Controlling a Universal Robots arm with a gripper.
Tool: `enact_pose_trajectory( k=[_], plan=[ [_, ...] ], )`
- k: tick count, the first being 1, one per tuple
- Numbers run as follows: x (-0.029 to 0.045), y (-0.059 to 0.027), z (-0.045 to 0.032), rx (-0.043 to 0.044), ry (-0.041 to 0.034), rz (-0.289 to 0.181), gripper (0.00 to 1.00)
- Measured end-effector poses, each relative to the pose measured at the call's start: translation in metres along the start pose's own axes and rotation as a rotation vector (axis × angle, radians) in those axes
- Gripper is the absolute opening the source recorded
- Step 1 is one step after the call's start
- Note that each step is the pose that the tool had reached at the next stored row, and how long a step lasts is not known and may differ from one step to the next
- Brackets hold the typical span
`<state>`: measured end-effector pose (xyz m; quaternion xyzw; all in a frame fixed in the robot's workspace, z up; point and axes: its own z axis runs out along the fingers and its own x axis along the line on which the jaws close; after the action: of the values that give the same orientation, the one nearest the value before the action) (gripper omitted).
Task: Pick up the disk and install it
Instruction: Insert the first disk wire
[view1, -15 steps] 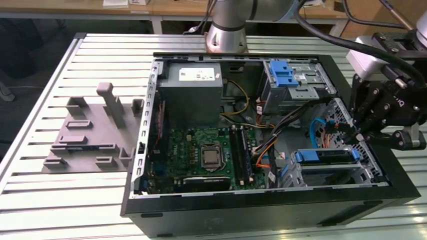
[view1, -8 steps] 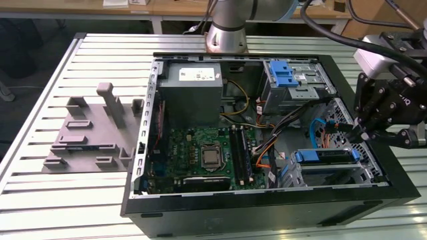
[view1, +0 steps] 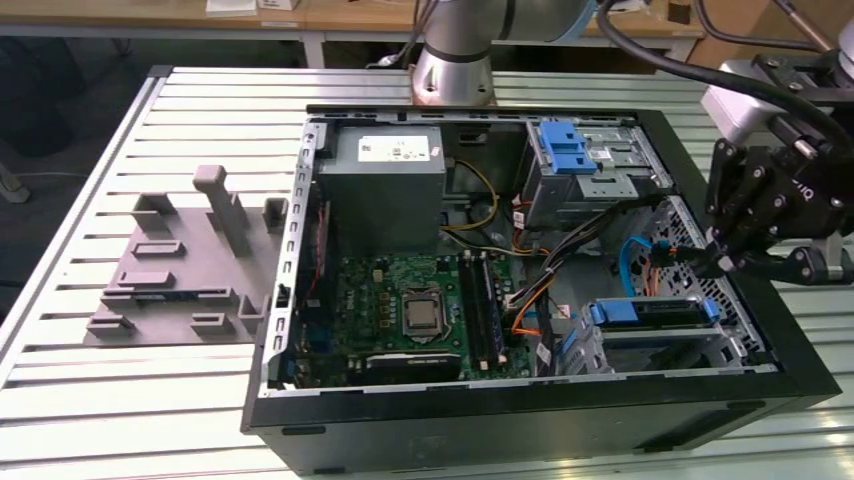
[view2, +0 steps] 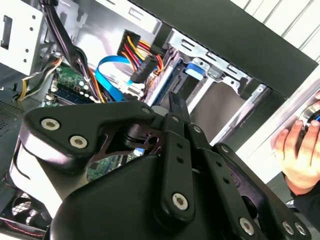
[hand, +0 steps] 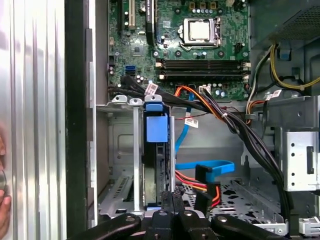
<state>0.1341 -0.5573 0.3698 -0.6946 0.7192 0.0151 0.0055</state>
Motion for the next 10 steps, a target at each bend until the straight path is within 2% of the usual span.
enact_pose_trajectory(
  k=[10],
  plan=[
    [-0.0173,-0.0001,0.001,0.0,-0.0001,0.0,0.12]
  ],
)
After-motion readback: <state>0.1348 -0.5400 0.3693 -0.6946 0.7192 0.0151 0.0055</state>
